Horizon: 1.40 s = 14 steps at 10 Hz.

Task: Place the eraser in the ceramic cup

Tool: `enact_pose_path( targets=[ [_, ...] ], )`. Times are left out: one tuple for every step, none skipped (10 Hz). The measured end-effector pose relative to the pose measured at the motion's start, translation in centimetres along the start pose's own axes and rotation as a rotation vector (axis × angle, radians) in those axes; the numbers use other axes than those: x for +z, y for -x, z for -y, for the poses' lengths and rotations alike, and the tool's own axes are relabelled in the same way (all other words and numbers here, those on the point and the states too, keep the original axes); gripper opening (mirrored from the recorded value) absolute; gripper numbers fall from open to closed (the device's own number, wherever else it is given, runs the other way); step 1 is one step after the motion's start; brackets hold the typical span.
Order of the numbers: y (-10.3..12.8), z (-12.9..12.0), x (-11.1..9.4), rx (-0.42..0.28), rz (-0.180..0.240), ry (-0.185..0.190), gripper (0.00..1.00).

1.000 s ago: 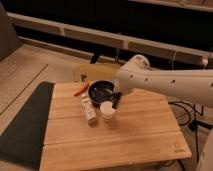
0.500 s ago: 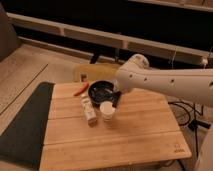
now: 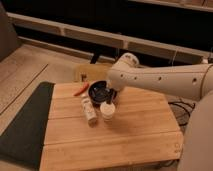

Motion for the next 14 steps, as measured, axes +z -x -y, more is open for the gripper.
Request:
enact_pose_path(
  targets=[
    [-0.4, 0.1, 0.6, -0.003, -0.001, -0.004, 0.00],
    [-0.7, 0.0, 1.1, -0.005, -0.004, -0.006, 0.00],
    [-1.0, -0.1, 1.6, -0.007, -0.006, -0.009, 0.00],
    [-1.2, -0.2, 2.1, -0.011, -0.007, -0.013, 0.00],
    [-1.4, -0.4, 2.7, -0.021, -0.008, -0.019, 0.00],
    [-1.5, -0.6, 3.1, -0.030, -0.008, -0.023, 0.00],
    [-1.6, -1.2, 3.6, -0.047, -0.005, -0.029, 0.00],
    [-1.6, -1.4, 3.8, -0.059, -0.002, -0.034, 0.00],
    [-1.6, -1.7, 4.1, -0.073, 0.000, -0.040, 0.00],
    [-1.7, -1.8, 4.3, -0.085, 0.002, -0.046, 0.00],
    [-1.8, -2.0, 4.5, -0.094, 0.003, -0.051, 0.00],
    [-1.9, -2.1, 4.6, -0.101, 0.005, -0.053, 0.00],
    [-2.1, -2.3, 4.7, -0.111, 0.004, -0.057, 0.00],
    [-2.2, -2.3, 4.8, -0.117, 0.002, -0.060, 0.00]
  ],
)
